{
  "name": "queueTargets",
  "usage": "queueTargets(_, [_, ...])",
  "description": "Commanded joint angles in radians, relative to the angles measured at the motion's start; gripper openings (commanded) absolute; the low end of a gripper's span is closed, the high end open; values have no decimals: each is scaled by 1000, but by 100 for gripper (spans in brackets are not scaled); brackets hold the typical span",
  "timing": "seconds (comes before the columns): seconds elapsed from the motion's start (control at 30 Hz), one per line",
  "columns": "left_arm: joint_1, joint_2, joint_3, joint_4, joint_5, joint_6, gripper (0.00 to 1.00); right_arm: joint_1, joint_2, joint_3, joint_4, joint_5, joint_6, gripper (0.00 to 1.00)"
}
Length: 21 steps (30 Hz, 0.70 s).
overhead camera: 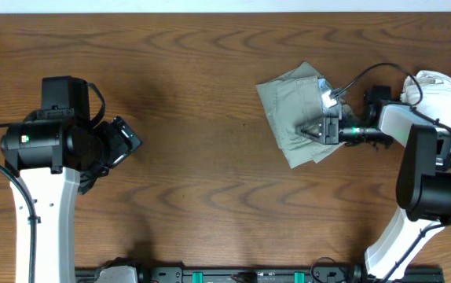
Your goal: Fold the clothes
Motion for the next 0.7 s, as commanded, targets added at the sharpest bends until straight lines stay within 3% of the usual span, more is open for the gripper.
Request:
queueTargets(0.0, [5,6,-4,2,-12,-2,98,-4,-95,69,9,-194,-6,25])
queueTargets(0.1, [5,6,-4,6,-12,-2,98,6,-127,122,90,-127,126,26])
queueTargets(0.27, [5,6,-4,6,-12,-2,98,53,-129,155,423,78,559,26])
queueTargets(0.47, [5,6,-8,6,-13,-2,98,98,-81,155,734,127,748,35])
queueTargets(0.67, [5,6,-74,47,-12,-2,98,98,62,155,771,215,792,37])
